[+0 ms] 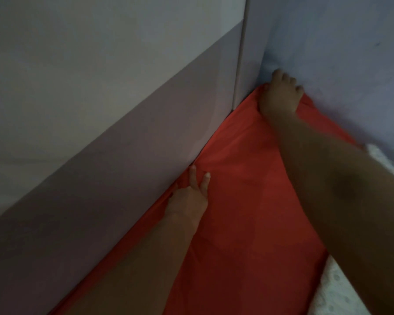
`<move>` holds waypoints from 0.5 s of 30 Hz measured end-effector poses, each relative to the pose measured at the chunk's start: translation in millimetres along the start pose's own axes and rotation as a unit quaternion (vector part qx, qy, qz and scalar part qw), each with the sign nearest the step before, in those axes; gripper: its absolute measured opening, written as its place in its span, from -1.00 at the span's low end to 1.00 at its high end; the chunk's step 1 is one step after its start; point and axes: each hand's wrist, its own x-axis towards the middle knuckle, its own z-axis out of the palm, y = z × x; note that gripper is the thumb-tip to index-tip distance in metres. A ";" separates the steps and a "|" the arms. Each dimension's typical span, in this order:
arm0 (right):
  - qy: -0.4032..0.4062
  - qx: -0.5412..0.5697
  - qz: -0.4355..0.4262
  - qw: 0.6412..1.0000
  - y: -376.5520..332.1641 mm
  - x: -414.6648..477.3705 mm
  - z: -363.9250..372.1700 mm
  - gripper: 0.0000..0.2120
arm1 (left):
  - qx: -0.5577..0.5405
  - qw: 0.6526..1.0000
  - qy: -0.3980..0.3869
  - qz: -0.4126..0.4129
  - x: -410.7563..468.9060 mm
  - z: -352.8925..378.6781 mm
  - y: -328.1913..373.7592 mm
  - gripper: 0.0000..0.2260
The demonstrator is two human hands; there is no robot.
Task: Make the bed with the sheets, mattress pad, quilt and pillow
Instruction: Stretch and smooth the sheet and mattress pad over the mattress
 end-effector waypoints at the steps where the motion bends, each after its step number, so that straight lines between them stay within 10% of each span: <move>1: 0.021 -0.008 0.011 1.000 -5.9 -8.4 -5.7 -0.64 | 0.006 1.000 -0.002 0.002 -1.4 0.3 -1.0 -0.32; 15: -0.213 -0.009 -0.015 0.977 -4.8 -18.7 19.1 -0.48 | 0.029 1.000 -0.004 0.006 -6.2 -4.1 -2.7 -0.15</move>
